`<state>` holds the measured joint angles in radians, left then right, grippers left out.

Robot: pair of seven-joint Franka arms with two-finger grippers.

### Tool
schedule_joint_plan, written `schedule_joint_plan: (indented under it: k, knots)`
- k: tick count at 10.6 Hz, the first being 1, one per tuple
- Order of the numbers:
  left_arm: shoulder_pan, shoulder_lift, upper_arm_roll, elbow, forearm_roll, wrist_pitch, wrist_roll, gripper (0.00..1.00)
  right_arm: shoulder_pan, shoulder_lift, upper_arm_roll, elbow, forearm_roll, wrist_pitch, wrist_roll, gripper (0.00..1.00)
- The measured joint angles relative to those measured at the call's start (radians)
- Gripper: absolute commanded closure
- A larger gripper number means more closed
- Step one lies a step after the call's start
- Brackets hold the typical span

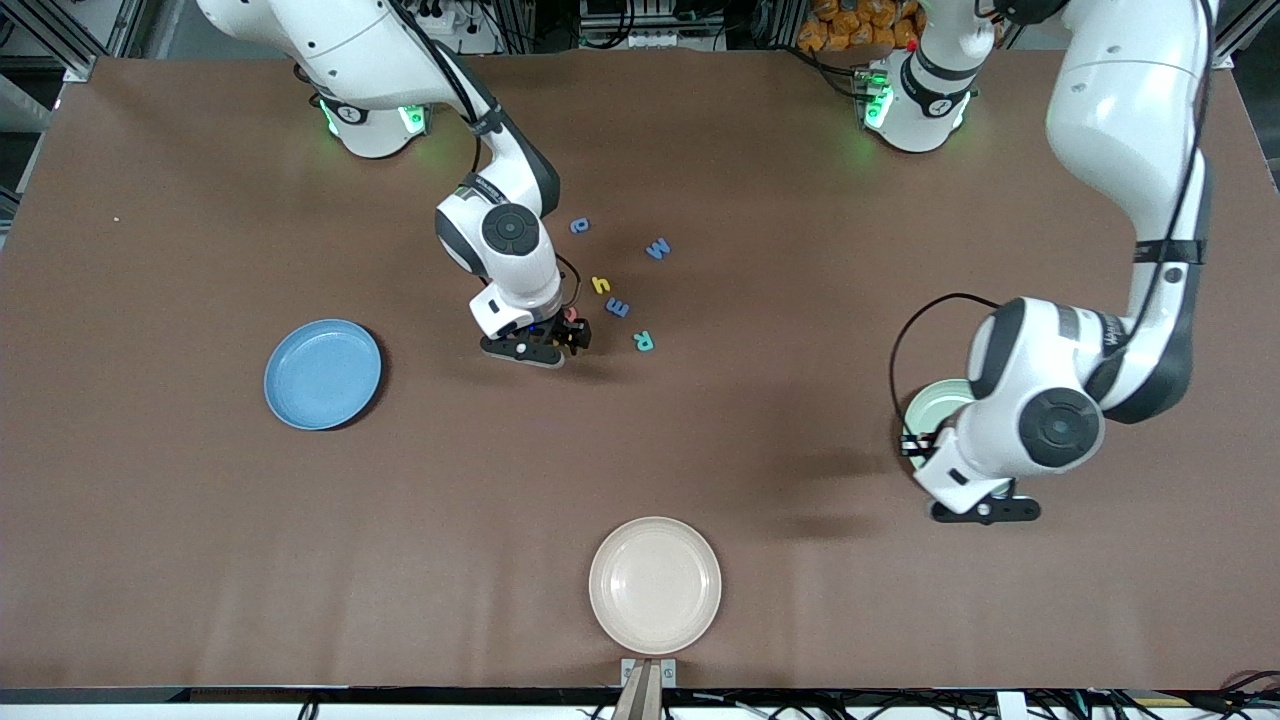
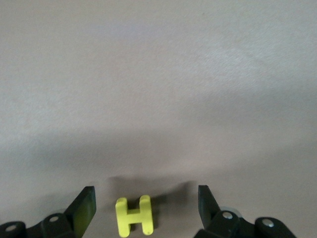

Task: Sort uppercase to blue plate, lowercase to green plate
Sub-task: 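Release the w on the green plate while the right gripper grasps the H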

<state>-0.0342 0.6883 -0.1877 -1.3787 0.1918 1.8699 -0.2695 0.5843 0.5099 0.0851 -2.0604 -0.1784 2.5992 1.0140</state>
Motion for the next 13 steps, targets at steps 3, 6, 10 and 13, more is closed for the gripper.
schedule_joint_plan:
  k: [3,6,10,13]
  knots:
    - [0.091,0.025,-0.001,-0.027,0.0,0.002,0.089,1.0,0.013,0.003,0.005,0.001,0.0,-0.001,0.0,0.24]
    - [0.101,0.053,-0.002,-0.03,0.0,0.018,0.094,0.73,0.019,0.006,0.018,0.001,-0.004,-0.001,0.0,0.24]
    - [0.103,0.07,-0.002,-0.03,0.0,0.042,0.093,0.0,0.019,0.018,0.018,0.0,-0.032,0.006,-0.001,0.26]
    - [0.103,0.07,-0.002,-0.022,0.0,0.046,0.093,0.0,0.019,0.021,0.018,-0.01,-0.041,0.041,-0.001,0.37]
